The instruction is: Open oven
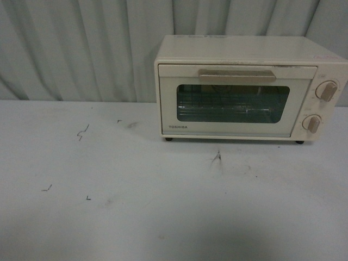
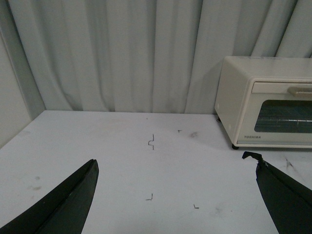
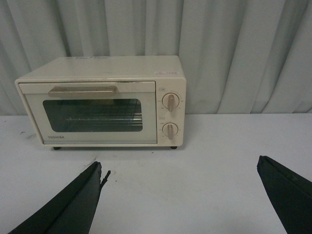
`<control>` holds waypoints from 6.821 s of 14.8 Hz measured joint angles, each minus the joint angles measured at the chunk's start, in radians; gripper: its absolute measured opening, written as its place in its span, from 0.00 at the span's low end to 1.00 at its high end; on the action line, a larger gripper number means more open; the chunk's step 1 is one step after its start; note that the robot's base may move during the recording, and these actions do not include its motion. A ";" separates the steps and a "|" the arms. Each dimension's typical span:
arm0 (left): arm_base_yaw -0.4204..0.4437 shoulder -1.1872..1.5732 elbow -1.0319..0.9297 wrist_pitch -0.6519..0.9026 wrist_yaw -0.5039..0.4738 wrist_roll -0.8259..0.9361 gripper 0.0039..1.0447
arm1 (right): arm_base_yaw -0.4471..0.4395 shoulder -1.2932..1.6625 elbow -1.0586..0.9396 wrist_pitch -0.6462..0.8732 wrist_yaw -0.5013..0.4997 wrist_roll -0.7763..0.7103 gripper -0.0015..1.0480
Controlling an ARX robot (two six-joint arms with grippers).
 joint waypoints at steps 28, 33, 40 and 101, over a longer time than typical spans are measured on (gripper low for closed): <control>-0.126 0.298 0.190 -0.345 -0.180 -0.169 0.94 | 0.000 0.000 0.000 0.000 -0.001 0.000 0.94; -0.314 0.949 0.296 0.132 -0.097 -0.505 0.94 | 0.000 0.000 0.000 0.000 0.000 0.000 0.94; -0.592 1.611 0.414 0.739 0.064 -0.909 0.94 | 0.000 0.000 0.000 0.000 0.000 0.000 0.94; -0.660 2.176 0.688 0.967 -0.122 -1.371 0.94 | 0.206 1.582 0.696 0.438 -0.270 -1.382 0.02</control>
